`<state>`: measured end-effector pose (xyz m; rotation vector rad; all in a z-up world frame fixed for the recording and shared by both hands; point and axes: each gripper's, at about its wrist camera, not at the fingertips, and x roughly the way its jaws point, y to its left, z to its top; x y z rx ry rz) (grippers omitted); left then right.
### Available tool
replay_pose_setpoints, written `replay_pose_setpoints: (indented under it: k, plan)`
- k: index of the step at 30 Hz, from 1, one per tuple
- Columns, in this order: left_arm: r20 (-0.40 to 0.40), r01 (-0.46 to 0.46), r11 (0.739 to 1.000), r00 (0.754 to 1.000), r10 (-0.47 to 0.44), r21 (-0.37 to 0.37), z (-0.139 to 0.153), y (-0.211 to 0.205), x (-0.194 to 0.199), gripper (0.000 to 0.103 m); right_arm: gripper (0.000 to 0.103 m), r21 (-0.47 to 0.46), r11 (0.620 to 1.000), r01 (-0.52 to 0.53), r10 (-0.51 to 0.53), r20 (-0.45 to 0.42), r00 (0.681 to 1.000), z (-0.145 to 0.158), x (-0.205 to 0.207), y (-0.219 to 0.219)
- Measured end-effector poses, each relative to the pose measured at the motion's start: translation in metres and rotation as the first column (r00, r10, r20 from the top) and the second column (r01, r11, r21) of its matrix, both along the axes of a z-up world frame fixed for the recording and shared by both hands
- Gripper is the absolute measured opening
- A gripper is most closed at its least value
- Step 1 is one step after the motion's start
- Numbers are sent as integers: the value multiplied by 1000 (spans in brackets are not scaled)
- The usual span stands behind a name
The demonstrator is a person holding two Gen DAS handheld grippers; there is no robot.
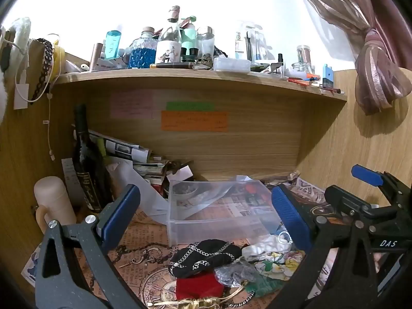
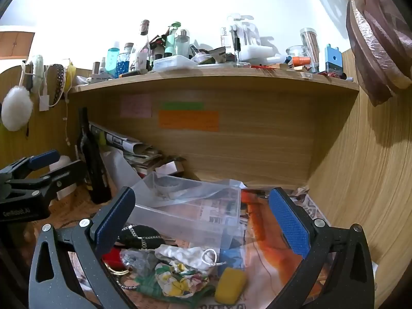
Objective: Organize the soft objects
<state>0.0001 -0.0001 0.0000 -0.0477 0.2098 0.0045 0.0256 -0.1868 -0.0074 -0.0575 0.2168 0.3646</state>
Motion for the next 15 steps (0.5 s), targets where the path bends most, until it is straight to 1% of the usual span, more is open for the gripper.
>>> replay_pose_setpoints:
  k: [2,3,8,12,13,15]
  plan:
    - [4,-5,1000,1000,5,4,0,0,-1,103,103,-1,1000,-1,1,-6,1000,0,0,0]
    - [-12,2,1000,1000,-2,-1,0,0,1,103,103,-1,1000,-2,2,-7,1000,0,0,0]
    - [-17,12,1000,1000,-12,0,1,1,8,103,103,-3,1000,3,-3,-6,1000,0,0,0]
    - [-13,15,1000,1000,-15,-3,4,-1,9,103,103,3,1000,1,-1,-5,1000,0,-1,0]
    - [1,14,1000,1000,-14,2,0,-2,1,103,103,4,1000,1,-1,-6,1000,0,1,0]
    - [2,14,1000,1000,-14,5,0,-2,1,103,103,9,1000,-1,1,-5,1000,1,-1,0]
